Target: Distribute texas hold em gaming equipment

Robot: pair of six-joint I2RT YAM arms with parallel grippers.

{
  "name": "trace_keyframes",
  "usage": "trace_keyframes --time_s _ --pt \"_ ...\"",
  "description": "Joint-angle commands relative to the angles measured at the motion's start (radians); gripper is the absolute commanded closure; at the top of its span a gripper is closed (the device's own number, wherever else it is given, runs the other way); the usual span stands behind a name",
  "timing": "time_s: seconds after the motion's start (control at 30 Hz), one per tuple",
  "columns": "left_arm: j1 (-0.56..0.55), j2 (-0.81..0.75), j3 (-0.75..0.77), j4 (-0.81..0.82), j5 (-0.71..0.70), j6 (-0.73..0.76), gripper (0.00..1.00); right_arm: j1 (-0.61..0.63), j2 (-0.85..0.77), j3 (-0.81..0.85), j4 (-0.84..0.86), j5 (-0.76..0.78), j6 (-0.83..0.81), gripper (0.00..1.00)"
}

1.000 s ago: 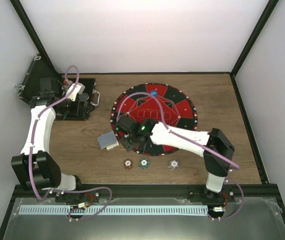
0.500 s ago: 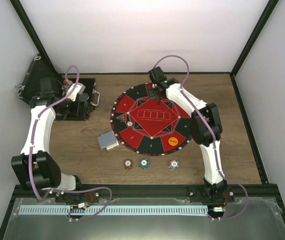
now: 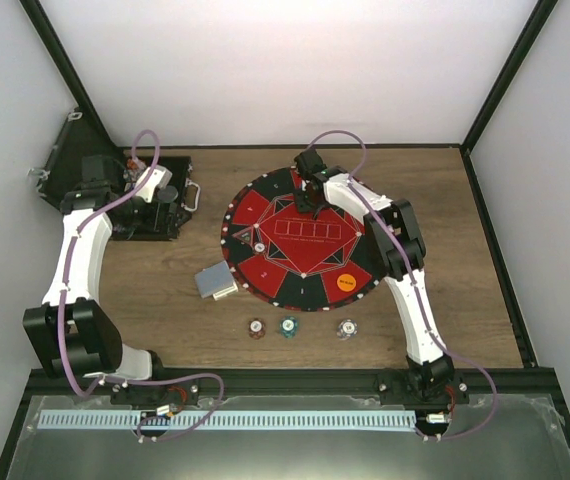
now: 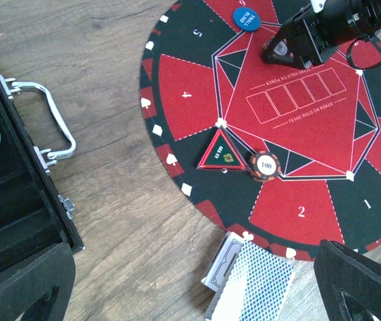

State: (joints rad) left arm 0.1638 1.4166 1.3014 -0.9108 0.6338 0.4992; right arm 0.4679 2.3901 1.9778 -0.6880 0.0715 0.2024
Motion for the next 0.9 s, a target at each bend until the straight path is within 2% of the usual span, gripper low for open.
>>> trace_keyframes --time_s 0.0,0.2,0.3,0.43,0.53,0.6,0.73,0.87 --pt "0.004 0.017 0.009 0.011 0.025 0.010 0.00 -0.002 0.001 -0.003 0.041 -0.026 0.005 0.75" --pt "0.004 0.021 0.003 0.019 0.027 0.007 0.00 -0.002 0.032 0.037 0.030 -0.008 0.003 0.72" --pt "0.005 0.021 0.002 0.020 0.024 0.005 0.00 -0.002 0.040 0.047 0.024 -0.009 0.002 0.67" --pt "0.004 0.018 0.005 0.019 0.024 0.002 0.00 -0.001 0.034 0.076 -0.007 -0.005 -0.001 0.40" --pt "0.005 0.015 0.010 0.016 0.023 -0.002 0.00 0.004 -0.019 0.076 -0.021 0.011 -0.002 0.30" --pt "0.004 0.011 0.011 0.014 0.022 -0.004 0.00 0.014 -0.068 0.060 -0.025 0.026 0.000 0.27" --pt "0.004 0.001 0.011 0.004 0.015 -0.003 0.00 0.074 -0.199 -0.030 -0.032 0.060 0.001 0.26" --pt "0.004 -0.016 0.013 -0.003 0.009 -0.004 0.00 0.221 -0.392 -0.275 0.041 0.074 0.023 0.24"
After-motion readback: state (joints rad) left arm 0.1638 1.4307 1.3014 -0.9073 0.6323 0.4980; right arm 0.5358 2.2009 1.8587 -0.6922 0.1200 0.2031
